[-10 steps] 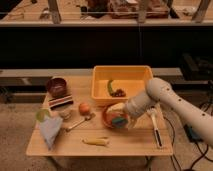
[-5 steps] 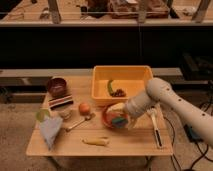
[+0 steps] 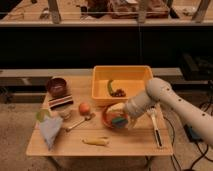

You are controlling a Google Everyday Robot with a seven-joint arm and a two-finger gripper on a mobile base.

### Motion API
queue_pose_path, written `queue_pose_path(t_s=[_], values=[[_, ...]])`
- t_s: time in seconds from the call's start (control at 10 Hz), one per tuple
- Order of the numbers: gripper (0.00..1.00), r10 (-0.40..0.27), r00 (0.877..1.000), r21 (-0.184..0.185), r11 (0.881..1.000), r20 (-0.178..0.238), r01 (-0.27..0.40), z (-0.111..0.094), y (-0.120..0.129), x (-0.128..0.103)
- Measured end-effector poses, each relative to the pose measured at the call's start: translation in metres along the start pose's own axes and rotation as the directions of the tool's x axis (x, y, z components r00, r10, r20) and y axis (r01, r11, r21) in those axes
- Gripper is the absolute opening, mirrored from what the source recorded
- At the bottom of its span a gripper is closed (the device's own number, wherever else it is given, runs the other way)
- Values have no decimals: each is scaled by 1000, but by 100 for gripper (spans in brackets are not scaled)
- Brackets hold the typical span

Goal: Wipe table surface with towel

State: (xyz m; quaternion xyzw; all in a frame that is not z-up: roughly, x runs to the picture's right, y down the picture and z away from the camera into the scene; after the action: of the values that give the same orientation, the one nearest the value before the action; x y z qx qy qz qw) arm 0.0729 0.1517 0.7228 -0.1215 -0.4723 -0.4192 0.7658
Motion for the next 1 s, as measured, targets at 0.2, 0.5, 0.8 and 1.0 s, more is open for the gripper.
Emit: queue_pose_path(t_s=[0.2, 0.5, 0.8, 1.0], values=[[80, 0, 1000, 0, 1000, 0, 0, 0, 0, 0], [80, 0, 1000, 0, 1000, 0, 0, 0, 0, 0], [80, -6, 1000, 15, 1000, -4, 6, -4, -2, 2], [80, -55, 998, 29, 998, -29, 56, -12, -36, 10]])
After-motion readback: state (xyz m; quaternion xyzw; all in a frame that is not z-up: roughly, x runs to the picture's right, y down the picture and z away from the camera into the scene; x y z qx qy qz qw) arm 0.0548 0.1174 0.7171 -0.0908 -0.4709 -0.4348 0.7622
